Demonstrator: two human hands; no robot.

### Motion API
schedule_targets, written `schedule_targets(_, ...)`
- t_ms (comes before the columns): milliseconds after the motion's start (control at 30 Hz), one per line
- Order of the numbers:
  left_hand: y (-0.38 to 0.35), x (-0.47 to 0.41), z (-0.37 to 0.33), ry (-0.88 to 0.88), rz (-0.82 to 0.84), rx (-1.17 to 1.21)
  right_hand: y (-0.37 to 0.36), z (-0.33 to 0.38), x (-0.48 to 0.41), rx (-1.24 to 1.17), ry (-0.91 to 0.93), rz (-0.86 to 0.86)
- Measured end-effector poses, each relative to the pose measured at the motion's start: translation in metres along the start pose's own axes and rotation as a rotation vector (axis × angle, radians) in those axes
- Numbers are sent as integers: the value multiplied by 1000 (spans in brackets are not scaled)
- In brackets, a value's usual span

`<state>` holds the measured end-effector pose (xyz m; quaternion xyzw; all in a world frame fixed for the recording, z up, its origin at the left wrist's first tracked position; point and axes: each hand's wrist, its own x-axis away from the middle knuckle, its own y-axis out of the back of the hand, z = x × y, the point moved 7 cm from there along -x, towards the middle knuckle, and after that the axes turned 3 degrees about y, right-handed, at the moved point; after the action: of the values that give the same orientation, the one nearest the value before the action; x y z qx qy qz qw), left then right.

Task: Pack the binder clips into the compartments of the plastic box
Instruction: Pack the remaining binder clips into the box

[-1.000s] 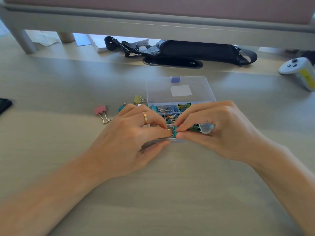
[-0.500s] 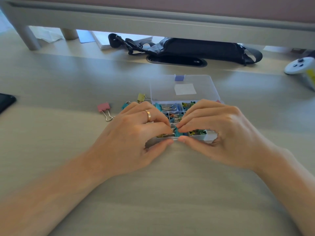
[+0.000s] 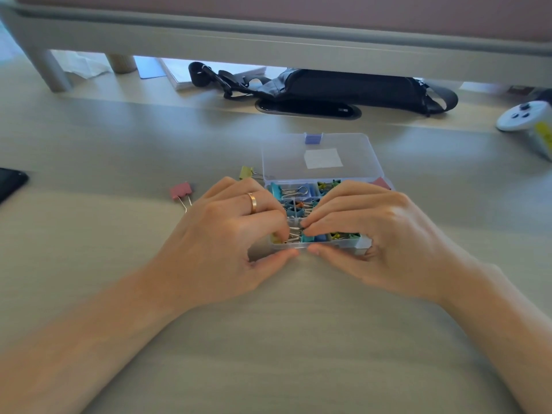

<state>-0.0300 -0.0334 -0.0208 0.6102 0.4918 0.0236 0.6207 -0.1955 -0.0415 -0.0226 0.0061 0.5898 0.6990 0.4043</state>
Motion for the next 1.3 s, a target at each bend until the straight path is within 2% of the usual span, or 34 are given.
schedule_targets(267,-2,0,-3,-54,7,-19,5,-3,2,-33,-7,-38)
schedule_targets(1300,-3,1,-1,-32,15,-25,2,-4,5,57,-19,-35)
